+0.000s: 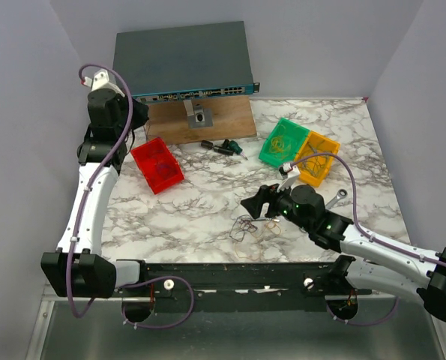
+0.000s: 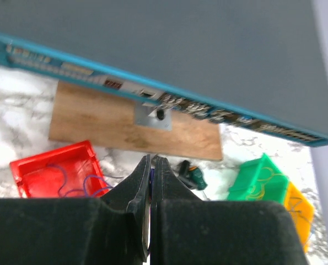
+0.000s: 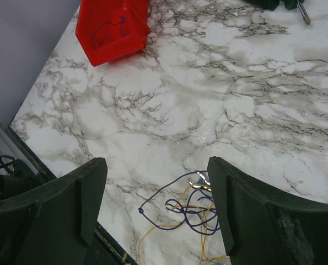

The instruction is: Untangle the cables

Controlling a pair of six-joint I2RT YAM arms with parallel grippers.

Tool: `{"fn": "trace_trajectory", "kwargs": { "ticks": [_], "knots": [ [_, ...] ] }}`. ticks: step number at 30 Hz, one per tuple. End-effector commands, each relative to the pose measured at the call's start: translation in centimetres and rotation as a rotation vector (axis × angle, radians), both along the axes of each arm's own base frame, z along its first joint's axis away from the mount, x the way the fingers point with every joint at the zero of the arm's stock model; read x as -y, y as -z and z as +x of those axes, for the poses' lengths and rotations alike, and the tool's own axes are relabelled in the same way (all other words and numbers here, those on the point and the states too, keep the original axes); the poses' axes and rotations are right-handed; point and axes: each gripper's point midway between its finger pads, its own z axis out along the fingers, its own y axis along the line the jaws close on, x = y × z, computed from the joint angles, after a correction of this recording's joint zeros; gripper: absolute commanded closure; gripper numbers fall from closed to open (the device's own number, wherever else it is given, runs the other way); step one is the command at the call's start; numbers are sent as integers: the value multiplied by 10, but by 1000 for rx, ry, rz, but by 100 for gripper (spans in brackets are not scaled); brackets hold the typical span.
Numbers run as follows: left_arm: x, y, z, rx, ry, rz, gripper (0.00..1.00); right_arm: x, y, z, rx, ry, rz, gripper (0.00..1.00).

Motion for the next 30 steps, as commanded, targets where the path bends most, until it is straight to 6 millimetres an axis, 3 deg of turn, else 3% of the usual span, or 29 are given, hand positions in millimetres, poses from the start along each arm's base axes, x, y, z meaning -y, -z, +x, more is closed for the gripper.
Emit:
{"fn": "trace_trajectory", "kwargs": {
  "ticks": [1, 5, 10, 16, 22, 30],
  "knots": [
    [25, -86, -22, 177, 145, -48, 100, -4, -12, -2, 15, -26, 15, 18],
    [43, -129, -36, 247, 251, -78, 100, -4, -11, -4, 12, -34, 21, 18],
    [48, -177, -52, 329, 287, -87, 100, -3, -12, -5, 14, -34, 23, 18],
    [48, -210, -62, 367, 295, -80, 100, -2, -14, -6, 18, -36, 27, 18],
    [34, -195, -58, 335, 220, -50, 100, -1, -15, -8, 20, -39, 32, 18],
    [25, -134, -45, 252, 169, -54, 100, 1, -16, -9, 23, -35, 26, 18]
  ]
}}
